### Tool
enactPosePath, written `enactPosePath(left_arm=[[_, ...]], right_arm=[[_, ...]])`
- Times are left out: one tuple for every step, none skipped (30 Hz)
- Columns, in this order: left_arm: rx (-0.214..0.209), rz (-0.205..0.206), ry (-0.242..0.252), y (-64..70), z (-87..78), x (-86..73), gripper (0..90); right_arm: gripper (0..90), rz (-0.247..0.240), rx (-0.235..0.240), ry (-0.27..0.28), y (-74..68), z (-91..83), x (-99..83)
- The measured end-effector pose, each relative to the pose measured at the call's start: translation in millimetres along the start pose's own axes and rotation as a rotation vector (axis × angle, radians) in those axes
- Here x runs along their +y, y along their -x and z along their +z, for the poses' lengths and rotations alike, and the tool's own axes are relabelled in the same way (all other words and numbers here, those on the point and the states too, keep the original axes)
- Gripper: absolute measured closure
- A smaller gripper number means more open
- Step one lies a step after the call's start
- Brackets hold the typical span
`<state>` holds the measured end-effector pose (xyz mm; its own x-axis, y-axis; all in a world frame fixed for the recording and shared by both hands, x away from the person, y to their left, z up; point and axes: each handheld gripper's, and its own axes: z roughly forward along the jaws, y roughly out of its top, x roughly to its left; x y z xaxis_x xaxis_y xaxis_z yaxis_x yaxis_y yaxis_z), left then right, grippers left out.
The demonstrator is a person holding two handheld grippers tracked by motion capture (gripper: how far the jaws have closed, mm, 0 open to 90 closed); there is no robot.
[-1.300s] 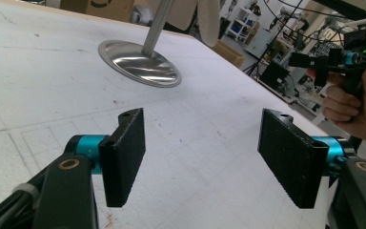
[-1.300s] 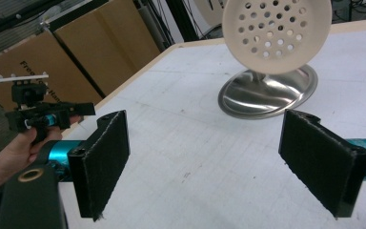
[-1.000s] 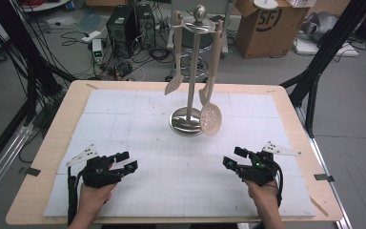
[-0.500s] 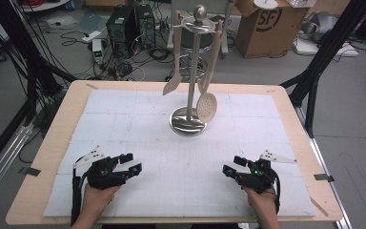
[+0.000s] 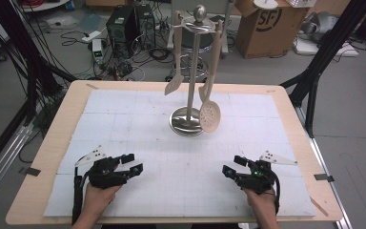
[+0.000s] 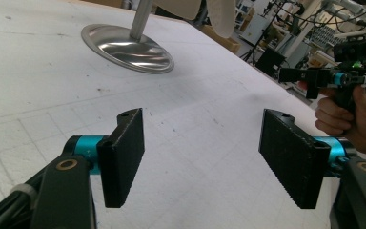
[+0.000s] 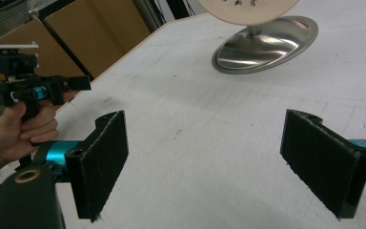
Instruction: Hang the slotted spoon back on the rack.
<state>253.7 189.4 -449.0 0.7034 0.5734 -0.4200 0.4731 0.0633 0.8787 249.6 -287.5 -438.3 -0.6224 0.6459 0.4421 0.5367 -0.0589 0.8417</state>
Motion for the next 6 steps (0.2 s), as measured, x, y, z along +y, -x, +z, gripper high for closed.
enactPosePath(left_arm=[[0.0, -0.001, 0.0, 0.0, 0.0, 0.0, 32.8], [0.0, -0.001, -0.001, 0.2, -0.1, -0.1, 32.8], [0.001, -0.003, 0.0, 0.5, -0.1, -0.2, 32.8], [-0.001, -0.003, -0.001, 0.6, -0.2, -0.2, 32.7], [0.001, -0.003, -0.001, 0.7, -0.2, -0.3, 32.8], [0.0, -0.004, 0.0, 0.5, -0.3, -0.3, 32.8]], right_arm=[[16.0, 0.002, 0.002, -0.005, -0.3, 0.3, -0.1], [16.0, 0.003, 0.001, -0.007, -0.6, 0.5, -0.2], [16.0, 0.001, -0.001, -0.008, -0.6, 0.6, -0.3], [16.0, -0.001, -0.002, -0.006, -0.4, 1.1, -0.3], [16.0, 0.002, -0.002, -0.008, -0.6, 1.1, -0.4], [16.0, 0.001, -0.003, -0.007, -0.5, 1.1, -0.4]])
